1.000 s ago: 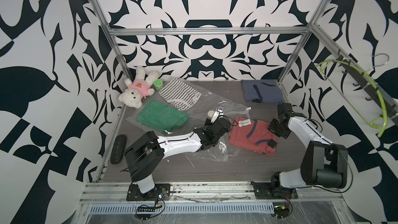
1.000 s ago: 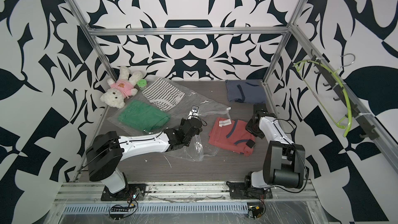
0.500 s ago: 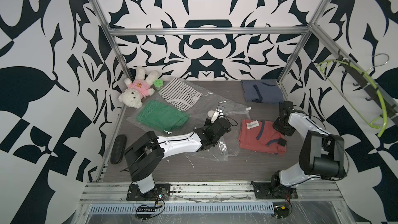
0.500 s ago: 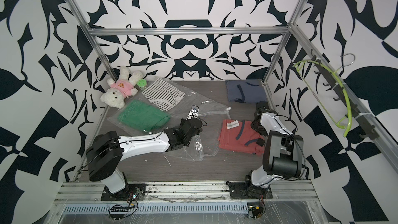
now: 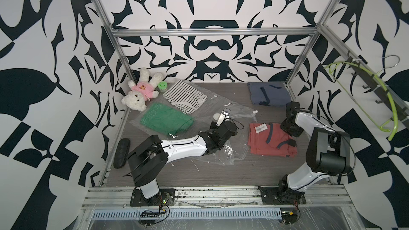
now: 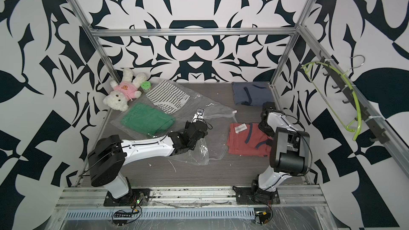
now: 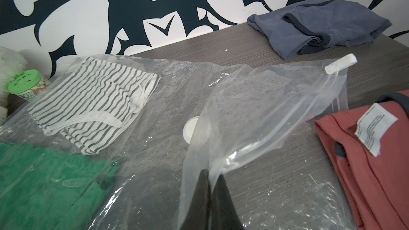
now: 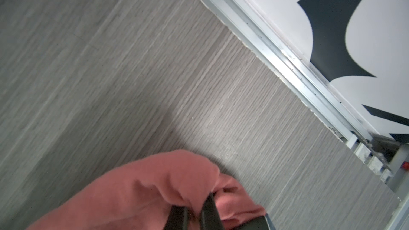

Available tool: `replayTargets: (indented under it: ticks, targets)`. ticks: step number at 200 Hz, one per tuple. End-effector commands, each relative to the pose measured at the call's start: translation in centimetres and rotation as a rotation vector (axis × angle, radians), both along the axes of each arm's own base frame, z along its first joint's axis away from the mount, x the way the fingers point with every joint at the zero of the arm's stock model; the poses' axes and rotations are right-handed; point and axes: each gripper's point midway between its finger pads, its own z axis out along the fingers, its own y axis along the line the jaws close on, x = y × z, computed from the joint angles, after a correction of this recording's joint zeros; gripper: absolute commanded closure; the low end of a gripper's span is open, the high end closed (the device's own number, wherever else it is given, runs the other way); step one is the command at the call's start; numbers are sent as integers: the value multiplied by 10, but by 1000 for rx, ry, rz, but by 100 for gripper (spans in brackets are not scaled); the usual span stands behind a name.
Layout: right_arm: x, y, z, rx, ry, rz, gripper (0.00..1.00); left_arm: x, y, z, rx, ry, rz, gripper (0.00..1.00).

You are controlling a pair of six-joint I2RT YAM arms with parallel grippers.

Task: Take the tank top out of the vacuum bag
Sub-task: Take out the tank top from the vacuum bag, then move the tank top to the center of the board.

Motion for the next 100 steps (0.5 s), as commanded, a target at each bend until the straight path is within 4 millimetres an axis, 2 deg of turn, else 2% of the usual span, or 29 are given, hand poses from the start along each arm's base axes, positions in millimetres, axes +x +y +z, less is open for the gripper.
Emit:
replayTargets:
  ticks: [1,17,27,40,45,52,66,70,79,100]
  targets:
    - [11,-13,30,-64,-119,-47,93,3,4,19,-18,-34,20,100]
    - [8,-17,44,-103,-156,-51,83,3,3,20,-20,-35,19,100]
    - [7,-18,52,-118,-174,-48,68,3,3,20,-21,-36,20,100]
    - [9,-14,64,-103,-201,-24,56,4,2,21,-23,-37,19,100]
    - [11,-10,68,-88,-217,-6,46,4,2,21,-22,-36,19,100]
    - [10,-6,74,-69,-238,1,41,4,2,21,-22,-36,19,100]
    - [14,10,85,-23,-300,58,34,4,0,21,-24,-36,18,100]
    - [15,15,88,-6,-317,74,17,5,0,21,-25,-37,18,100]
    - [16,28,93,36,-353,106,10,5,-1,21,-24,-37,19,100]
    - [17,70,99,99,-393,205,9,7,-4,21,-25,-38,19,100]
